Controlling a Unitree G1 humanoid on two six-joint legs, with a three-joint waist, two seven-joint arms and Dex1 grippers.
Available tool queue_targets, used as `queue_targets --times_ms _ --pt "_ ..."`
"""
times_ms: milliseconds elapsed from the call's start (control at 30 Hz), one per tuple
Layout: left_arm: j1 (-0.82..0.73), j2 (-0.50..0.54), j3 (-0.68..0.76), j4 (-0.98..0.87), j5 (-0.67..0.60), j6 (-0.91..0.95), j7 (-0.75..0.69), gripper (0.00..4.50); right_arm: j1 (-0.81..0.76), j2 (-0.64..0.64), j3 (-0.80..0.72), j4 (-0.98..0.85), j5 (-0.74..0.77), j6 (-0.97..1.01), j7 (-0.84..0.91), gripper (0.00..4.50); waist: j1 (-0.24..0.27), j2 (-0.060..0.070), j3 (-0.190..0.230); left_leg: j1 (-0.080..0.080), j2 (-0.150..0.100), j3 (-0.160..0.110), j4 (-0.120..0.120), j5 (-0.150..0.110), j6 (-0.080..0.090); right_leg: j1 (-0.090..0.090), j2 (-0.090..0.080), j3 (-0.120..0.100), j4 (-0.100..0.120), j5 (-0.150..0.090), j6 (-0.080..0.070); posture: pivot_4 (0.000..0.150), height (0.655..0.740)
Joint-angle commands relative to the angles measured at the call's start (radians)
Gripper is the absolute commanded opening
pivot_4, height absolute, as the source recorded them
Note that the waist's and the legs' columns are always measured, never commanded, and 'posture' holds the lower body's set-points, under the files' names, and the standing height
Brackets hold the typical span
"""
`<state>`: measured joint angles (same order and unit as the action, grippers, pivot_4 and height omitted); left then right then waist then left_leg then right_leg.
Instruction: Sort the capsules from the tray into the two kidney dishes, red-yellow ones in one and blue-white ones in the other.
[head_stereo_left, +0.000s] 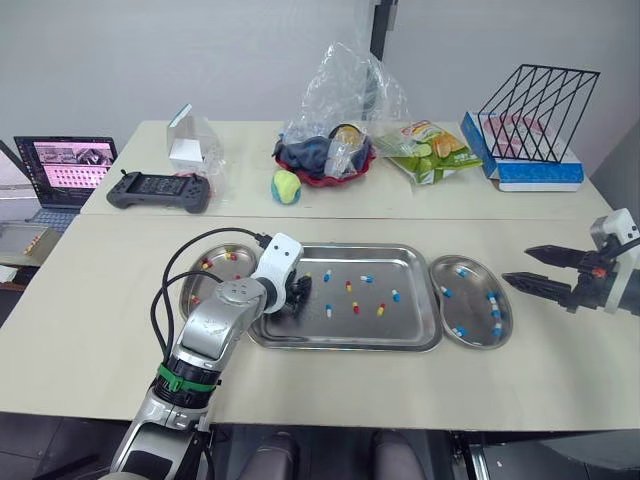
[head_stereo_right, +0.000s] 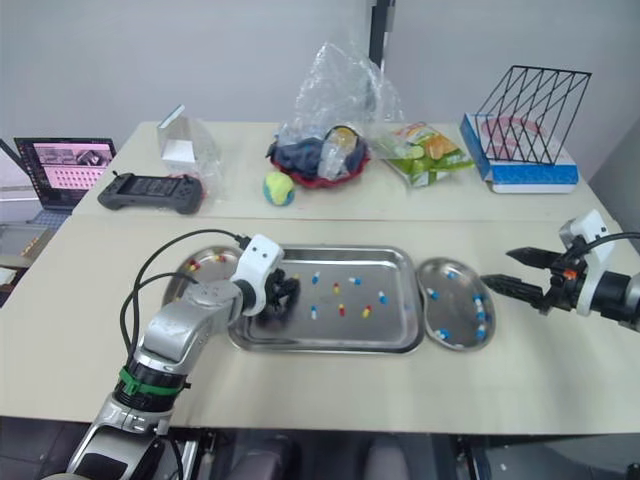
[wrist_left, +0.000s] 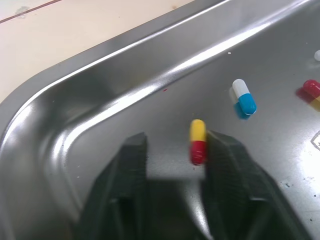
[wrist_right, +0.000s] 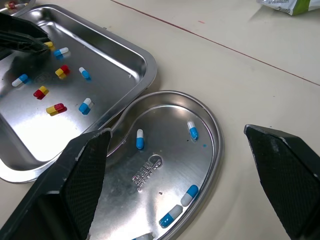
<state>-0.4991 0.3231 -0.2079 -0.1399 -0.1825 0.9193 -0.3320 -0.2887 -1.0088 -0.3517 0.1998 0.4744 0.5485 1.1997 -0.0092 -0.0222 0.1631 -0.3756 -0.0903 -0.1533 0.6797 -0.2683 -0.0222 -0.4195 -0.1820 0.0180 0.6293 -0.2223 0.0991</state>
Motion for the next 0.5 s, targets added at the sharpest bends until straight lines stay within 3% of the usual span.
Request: queue_targets --times_ms 33,100,267,367,500 --pt "-0.003 -0.008 0.019 0.012 -0.001 -0.009 -0.011 0.36 0.003 -0.017 -0.01 -0.01 0.002 -0.014 0.001 4.5 0.0 0.0 0.0 0.0 0.0 0.0 0.0 0.0 0.0 0.0 0.0 0.0 0.0 0.0 0.0 0.15 0.74" --pt "-0.012 -0.005 0.028 0.011 -0.008 -0.019 -0.027 0.03 0.003 -0.017 -0.007 -0.01 0.0 -0.014 -0.001 4.5 0.0 0.0 0.0 0.0 0.0 0.0 0.0 0.0 0.0 0.0 0.0 0.0 0.0 0.0 0.0 0.15 0.74" --pt "-0.021 -0.001 0.043 0.014 -0.029 -0.044 -0.079 0.03 -0.005 -0.018 0.001 -0.004 -0.001 -0.017 -0.004 4.5 -0.001 0.0 0.0 0.0 0.0 0.0 0.0 0.0 0.0 0.0 0.0 0.0 0.0 0.0 0.0 0.15 0.74" --pt "-0.059 0.02 0.146 -0.001 -0.092 -0.086 -0.135 0.03 -0.016 -0.019 0.013 0.001 -0.003 -0.021 -0.001 4.5 -0.003 0.0 0.0 -0.001 0.0 0.0 0.0 0.0 0.0 -0.001 0.0 0.0 0.0 0.0 0.0 0.15 0.74" --pt "-0.084 0.141 0.251 -0.024 -0.152 -0.118 -0.242 0.03 -0.024 -0.015 0.018 0.006 0.004 -0.043 0.018 4.5 -0.009 0.0 0.0 -0.003 0.001 0.0 0.0 0.001 -0.001 -0.003 0.001 0.0 0.0 0.0 0.0 0.15 0.74"
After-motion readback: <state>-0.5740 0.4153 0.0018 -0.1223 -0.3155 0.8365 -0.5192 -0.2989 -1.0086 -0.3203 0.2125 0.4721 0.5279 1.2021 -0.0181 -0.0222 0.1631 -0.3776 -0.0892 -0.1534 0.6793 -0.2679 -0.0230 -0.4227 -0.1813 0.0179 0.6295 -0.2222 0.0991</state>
